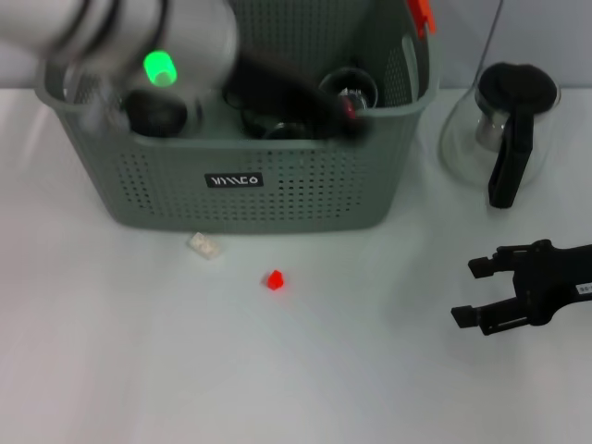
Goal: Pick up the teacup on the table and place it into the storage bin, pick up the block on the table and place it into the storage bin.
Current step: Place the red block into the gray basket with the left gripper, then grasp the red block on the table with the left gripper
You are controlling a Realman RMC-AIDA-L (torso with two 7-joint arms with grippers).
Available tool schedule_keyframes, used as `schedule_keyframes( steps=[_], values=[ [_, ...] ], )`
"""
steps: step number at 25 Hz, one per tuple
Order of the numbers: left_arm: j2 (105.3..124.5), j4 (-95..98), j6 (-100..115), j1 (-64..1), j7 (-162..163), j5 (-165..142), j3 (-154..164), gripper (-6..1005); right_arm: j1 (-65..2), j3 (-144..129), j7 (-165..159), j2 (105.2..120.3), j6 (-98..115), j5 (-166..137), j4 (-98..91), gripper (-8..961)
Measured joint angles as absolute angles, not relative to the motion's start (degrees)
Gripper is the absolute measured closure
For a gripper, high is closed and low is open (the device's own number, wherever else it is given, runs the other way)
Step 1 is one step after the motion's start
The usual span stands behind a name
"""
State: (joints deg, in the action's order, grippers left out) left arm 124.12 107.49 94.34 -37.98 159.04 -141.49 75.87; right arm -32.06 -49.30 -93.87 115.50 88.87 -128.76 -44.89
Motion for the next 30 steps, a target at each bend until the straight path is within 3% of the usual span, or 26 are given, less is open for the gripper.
schedule_keyframes(
  steps=[4, 8, 11, 14, 21, 25, 30],
  values=[
    [123.16, 100.29, 86.48, -44.55, 155.94, -146.09, 66.82, 527, -31.70, -48.95, -93.67, 115.44, 88.87, -128.77, -44.54, 6],
    [120.64, 86.90, 75.37, -51.05, 155.92, -151.89, 65.52, 526, -31.69, -49.00, -93.76, 115.78, 88.91, -128.76, -44.48, 7],
    [119.90, 80.65, 71.49, -54.09, 156.00, -154.25, 64.97, 526, -31.89, -49.22, -93.99, 115.93, 89.04, -128.76, -44.47, 7],
    [120.06, 80.59, 70.23, -54.70, 155.99, -155.04, 64.78, 419, -31.98, -49.27, -93.97, 115.96, 88.93, -128.76, -44.47, 7],
    [122.10, 99.49, 82.80, -47.64, 148.81, -144.53, 65.58, 127, -32.04, -48.94, -93.72, 115.82, 88.70, -128.77, -44.47, 7],
    [124.22, 110.30, 96.19, -39.69, 138.52, -134.60, 68.36, 63, -32.24, -48.95, -94.18, 115.68, 88.07, -128.75, -44.47, 7],
    [124.37, 110.96, 103.43, -30.79, 137.45, -126.13, 75.36, 48, -32.36, -48.95, -94.53, 115.66, 87.24, -128.67, -44.45, 7]
  ],
)
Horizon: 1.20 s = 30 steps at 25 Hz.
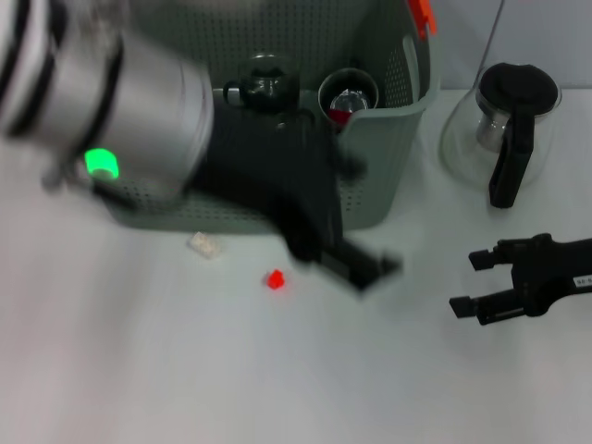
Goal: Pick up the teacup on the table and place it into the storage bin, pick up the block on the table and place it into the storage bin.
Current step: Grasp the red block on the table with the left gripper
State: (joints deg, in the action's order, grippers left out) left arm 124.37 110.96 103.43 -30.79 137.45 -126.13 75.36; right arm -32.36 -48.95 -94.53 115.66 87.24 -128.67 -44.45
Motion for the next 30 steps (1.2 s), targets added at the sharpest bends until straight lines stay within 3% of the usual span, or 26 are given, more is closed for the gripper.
schedule_keyframes(
  steps=[4, 8, 20, 30],
  values=[
    [124.61, 103.94, 102.26, -27.38, 137.99, -127.75, 81.89, 48, -32.48, -48.96, -94.60, 115.66, 86.65, -128.67, -43.94, 7],
    [124.56, 95.38, 97.99, -28.10, 139.79, -131.18, 83.14, 49, -32.58, -49.12, -94.61, 115.66, 86.22, -128.67, -43.78, 7],
    [124.29, 64.06, 76.29, -39.96, 146.86, -147.93, 83.17, 51, -32.71, -49.54, -94.65, 115.85, 85.93, -128.92, -43.76, 6],
    [124.51, 60.79, 68.93, -40.57, 146.94, -152.79, 90.50, 71, -32.99, -49.43, -94.65, 116.32, 85.74, -130.16, -43.77, 7]
  ],
)
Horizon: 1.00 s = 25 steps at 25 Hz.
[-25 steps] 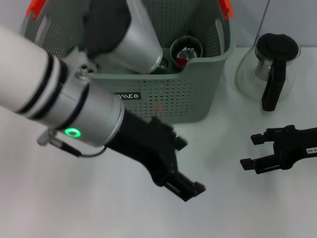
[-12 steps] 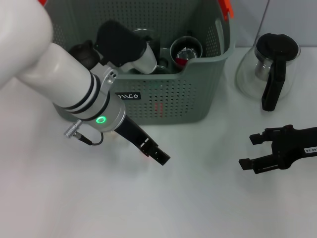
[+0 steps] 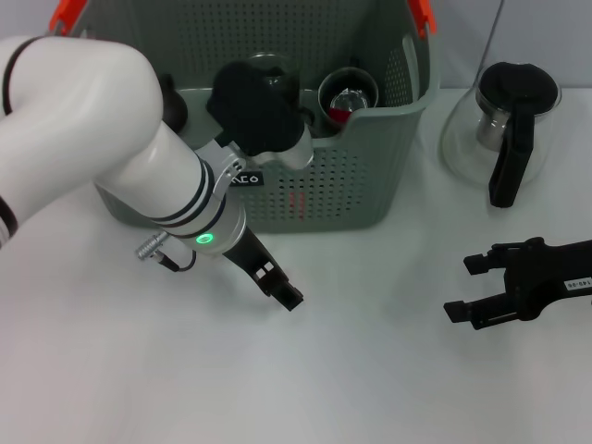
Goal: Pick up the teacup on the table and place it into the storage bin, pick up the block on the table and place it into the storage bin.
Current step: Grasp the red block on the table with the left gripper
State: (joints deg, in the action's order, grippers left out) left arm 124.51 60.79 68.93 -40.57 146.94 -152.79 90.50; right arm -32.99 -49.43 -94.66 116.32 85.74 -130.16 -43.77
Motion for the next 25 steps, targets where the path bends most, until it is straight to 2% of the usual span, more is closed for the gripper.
schedule_keyframes(
  steps=[13, 16, 21, 25],
  values=[
    [124.54, 58.00, 66.42, -42.00, 147.73, -152.93, 94.09, 153, -33.14, -49.48, -94.52, 116.28, 85.09, -130.18, -43.43, 6],
    [124.55, 57.69, 65.71, -42.07, 147.83, -152.97, 94.11, 377, -33.17, -49.48, -94.49, 116.28, 85.07, -130.17, -43.37, 6],
    [124.54, 57.19, 65.44, -42.37, 148.18, -153.02, 94.13, 402, -33.25, -49.49, -94.49, 116.28, 84.82, -130.16, -43.30, 6],
    [124.55, 56.25, 65.42, -43.05, 148.35, -153.01, 94.13, 526, -33.25, -49.48, -94.50, 116.28, 84.57, -130.16, -43.22, 6]
  ],
)
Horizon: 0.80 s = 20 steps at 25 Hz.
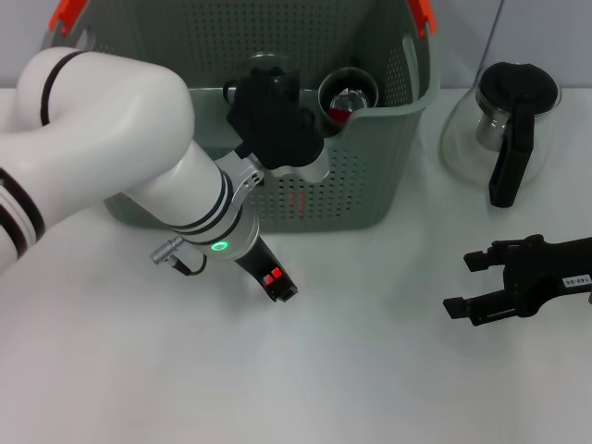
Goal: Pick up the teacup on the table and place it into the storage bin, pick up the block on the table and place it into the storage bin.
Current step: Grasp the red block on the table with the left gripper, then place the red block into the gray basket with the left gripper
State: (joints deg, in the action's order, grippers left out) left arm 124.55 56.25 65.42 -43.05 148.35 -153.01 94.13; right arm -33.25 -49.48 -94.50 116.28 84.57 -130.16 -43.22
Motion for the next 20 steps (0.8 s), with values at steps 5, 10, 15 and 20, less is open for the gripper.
schedule_keyframes(
  steps=[5, 10, 15, 20],
  values=[
    [124.62, 56.10, 65.44, -43.50, 149.47, -152.85, 94.13, 685, -33.23, -49.48, -94.44, 116.27, 84.55, -130.16, -43.22, 6],
    [124.63, 56.10, 65.84, -43.66, 149.96, -152.70, 94.10, 790, -33.22, -49.48, -94.28, 116.27, 84.46, -130.16, -43.22, 6],
    [124.59, 56.67, 66.47, -43.81, 150.52, -152.60, 94.08, 857, -33.11, -49.48, -94.11, 116.27, 84.46, -130.16, -43.23, 7],
    [124.64, 57.76, 67.43, -43.86, 150.54, -152.57, 93.74, 912, -32.85, -49.48, -94.03, 116.28, 84.45, -130.16, -43.24, 7]
  ],
)
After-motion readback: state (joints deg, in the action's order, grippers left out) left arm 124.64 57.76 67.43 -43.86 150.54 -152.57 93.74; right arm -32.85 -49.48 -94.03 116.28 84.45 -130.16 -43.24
